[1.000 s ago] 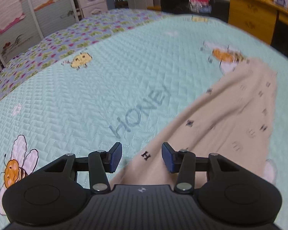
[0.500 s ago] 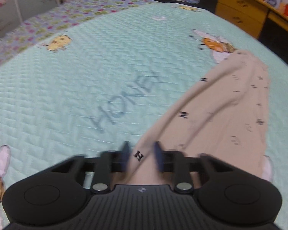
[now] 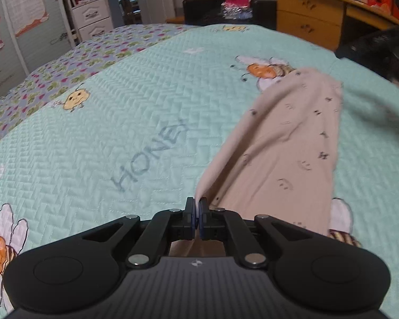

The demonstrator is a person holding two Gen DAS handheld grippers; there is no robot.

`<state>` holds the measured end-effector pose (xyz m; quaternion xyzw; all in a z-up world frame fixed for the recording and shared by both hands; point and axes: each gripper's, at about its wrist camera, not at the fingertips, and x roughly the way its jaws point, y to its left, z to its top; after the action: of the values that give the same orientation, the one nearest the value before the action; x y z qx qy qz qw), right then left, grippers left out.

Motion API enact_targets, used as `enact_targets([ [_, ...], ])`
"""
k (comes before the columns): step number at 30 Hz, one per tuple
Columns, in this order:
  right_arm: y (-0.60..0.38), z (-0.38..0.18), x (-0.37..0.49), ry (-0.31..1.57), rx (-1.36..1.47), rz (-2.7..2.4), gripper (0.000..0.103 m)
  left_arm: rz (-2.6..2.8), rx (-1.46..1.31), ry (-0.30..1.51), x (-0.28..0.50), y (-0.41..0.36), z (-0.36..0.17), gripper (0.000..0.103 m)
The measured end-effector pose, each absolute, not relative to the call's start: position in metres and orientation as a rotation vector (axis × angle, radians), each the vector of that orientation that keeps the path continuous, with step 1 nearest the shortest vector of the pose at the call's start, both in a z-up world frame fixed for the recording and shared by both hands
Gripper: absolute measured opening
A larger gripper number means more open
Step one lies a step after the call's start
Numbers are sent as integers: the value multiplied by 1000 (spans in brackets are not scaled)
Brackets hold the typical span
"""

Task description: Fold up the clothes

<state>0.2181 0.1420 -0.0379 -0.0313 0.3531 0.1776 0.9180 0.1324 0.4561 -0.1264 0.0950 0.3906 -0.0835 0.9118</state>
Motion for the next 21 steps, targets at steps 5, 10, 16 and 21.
enact_targets([
  [5, 144, -60, 272, 782, -158, 406, 67, -147, 154, 837, 146, 467, -135, 1],
  [10, 169, -87, 293, 804, -486, 480, 66, -147, 150, 862, 157, 472, -145, 2],
  [16, 185, -105, 302, 772, -766, 557, 66, -134, 137, 838, 156, 472, -149, 2],
  [21, 183, -103, 316, 839, -733, 644, 66, -146, 77, 830, 157, 480, -150, 2],
])
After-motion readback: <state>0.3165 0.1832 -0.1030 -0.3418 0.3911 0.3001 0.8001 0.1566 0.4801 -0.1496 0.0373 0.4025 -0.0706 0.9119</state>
